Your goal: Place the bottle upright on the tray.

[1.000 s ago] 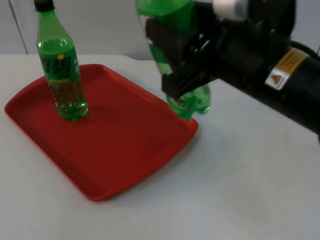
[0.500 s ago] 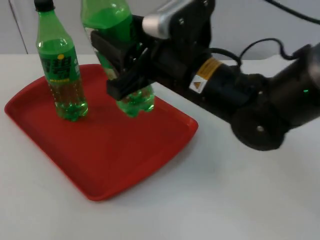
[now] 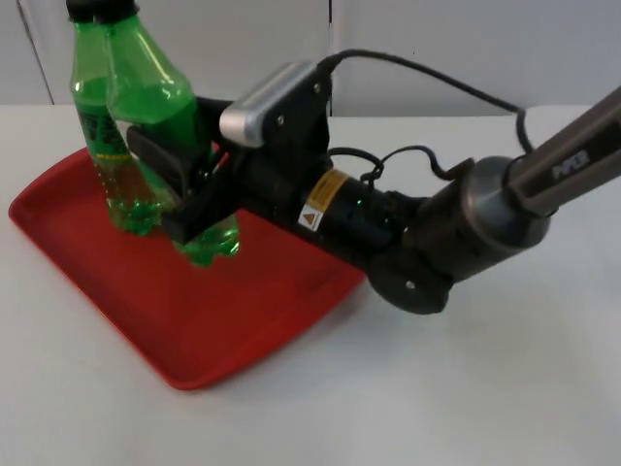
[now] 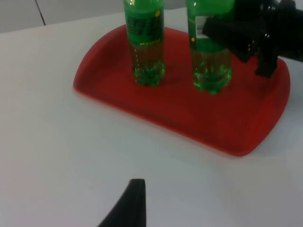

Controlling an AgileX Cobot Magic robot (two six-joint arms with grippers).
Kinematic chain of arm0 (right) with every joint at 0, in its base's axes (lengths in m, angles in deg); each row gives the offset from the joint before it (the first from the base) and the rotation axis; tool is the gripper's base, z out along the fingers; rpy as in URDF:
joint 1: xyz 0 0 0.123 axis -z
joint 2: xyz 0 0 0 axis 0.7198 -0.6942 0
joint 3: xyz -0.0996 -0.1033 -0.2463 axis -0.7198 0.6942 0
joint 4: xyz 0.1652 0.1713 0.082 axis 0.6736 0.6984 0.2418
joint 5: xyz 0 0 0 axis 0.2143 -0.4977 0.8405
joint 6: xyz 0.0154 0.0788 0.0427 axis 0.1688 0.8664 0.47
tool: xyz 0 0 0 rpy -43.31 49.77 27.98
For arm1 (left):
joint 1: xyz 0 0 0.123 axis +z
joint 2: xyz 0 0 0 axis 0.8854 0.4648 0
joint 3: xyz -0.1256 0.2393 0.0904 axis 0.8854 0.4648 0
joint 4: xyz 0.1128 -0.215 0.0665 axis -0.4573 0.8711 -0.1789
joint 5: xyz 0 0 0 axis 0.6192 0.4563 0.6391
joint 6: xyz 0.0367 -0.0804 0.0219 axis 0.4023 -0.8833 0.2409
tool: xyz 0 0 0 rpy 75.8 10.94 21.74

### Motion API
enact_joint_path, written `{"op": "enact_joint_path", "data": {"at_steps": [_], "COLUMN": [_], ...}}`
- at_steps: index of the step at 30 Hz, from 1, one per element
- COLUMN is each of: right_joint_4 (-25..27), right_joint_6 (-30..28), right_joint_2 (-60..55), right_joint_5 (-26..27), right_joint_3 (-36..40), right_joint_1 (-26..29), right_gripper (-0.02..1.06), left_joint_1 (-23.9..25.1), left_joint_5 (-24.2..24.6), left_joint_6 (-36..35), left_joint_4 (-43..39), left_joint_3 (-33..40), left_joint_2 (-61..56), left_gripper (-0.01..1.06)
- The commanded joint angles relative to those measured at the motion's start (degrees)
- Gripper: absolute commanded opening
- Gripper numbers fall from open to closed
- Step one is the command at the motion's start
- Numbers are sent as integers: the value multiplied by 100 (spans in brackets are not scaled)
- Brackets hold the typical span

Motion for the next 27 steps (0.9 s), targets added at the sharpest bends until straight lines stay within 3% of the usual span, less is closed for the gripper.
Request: {"op": "enact_joint_path", "data": {"at_steps": [1, 11, 16, 27], "right_joint_4": [-111, -236, -557, -558], "right_joint_6": [124, 136, 136, 136], "right_joint_2": [-131, -343, -343, -343], "right_joint_5": [167, 167, 167, 167], "right_joint_3": [-212, -378, -378, -378], "right_joint_1": [-26, -26, -5, -5], "right_gripper": [0, 0, 0, 0], "left_joint_1": [-33, -33, -33, -33], "left_joint_5": [-37, -37, -37, -37], "left_joint_6": [0, 0, 0, 0], "left_joint_4": [-50, -50, -50, -50], "left_joint_3": [38, 38, 38, 38], "left_joint_2": [-21, -21, -21, -21], "left_gripper": [105, 105, 105, 105]}}
